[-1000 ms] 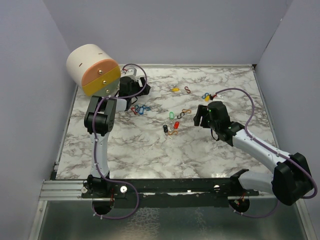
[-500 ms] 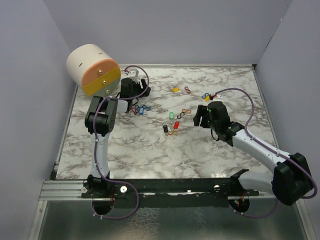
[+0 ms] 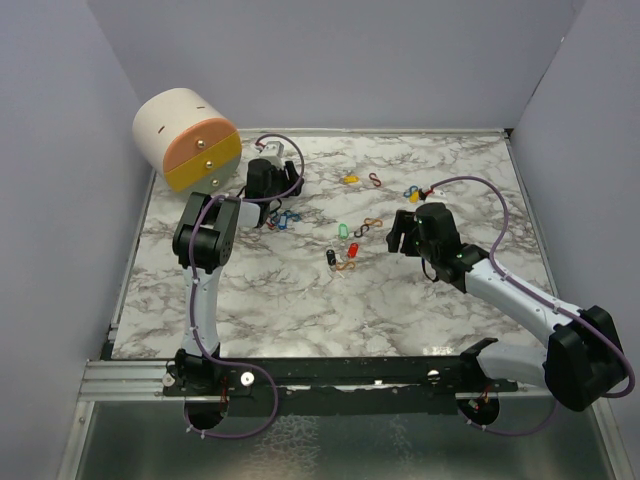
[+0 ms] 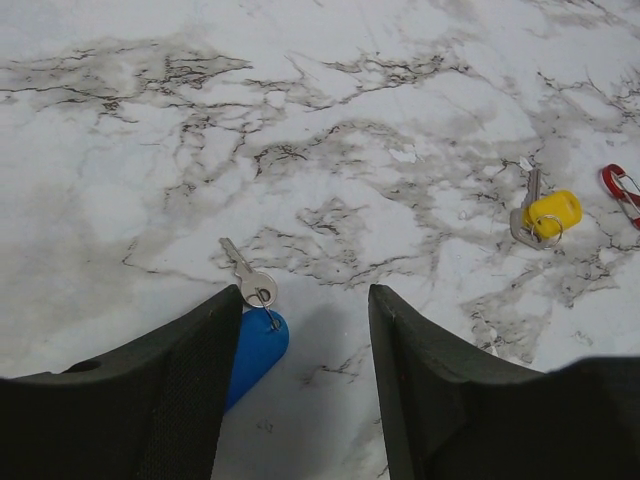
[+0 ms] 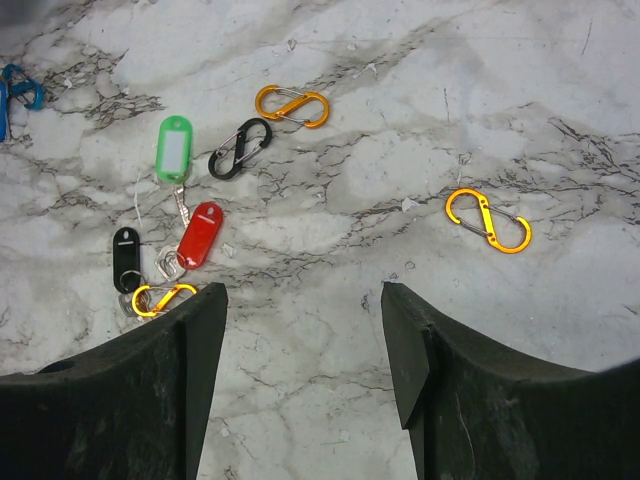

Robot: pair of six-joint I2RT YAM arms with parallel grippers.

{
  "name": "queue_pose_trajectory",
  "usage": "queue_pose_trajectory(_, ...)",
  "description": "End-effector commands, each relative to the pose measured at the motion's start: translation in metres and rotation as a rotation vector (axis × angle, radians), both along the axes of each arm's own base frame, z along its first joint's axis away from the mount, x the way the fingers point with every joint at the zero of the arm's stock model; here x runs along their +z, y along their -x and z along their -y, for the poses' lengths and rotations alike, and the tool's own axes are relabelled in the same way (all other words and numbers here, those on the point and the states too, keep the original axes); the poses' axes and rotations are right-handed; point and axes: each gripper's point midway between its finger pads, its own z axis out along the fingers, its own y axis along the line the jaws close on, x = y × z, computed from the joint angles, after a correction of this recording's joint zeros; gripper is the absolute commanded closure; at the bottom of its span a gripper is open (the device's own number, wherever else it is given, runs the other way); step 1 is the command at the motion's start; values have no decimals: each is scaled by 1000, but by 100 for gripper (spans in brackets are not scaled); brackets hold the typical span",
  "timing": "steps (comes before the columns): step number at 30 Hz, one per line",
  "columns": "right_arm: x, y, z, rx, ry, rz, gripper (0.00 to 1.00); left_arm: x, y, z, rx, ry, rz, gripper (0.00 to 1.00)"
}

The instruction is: Put the keys on the keyring

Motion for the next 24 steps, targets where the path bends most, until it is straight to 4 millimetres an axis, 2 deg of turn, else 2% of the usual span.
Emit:
queue_pose_trajectory(1,8,0,-3,20,-18,34,37,-14,9,-7,32,-35,-51,45)
queue_pose_trajectory(10,6,-1,-3,17,-15,29,37,-15,5,-12,62,-41,-50,59)
queue_pose_trajectory(12,6,-1,-3,16,-14,30,37,-15,4,-12,63,-41,-48,68)
queue_pose_trajectory(15,5,-1,-3,17,-13,28,37,-14,3,-12,64,-44,-43,73)
queue_pose_trajectory(19,5,-1,-3,17,-12,26,37,-12,2,-12,66,-41,-35,84)
queue_pose_trajectory(23,6,-1,-3,24,-8,28,38,-4,1,-13,71,-36,-16,100)
queue_pose_trajectory(24,5,-1,-3,28,-5,27,39,-2,0,-13,71,-34,-9,100)
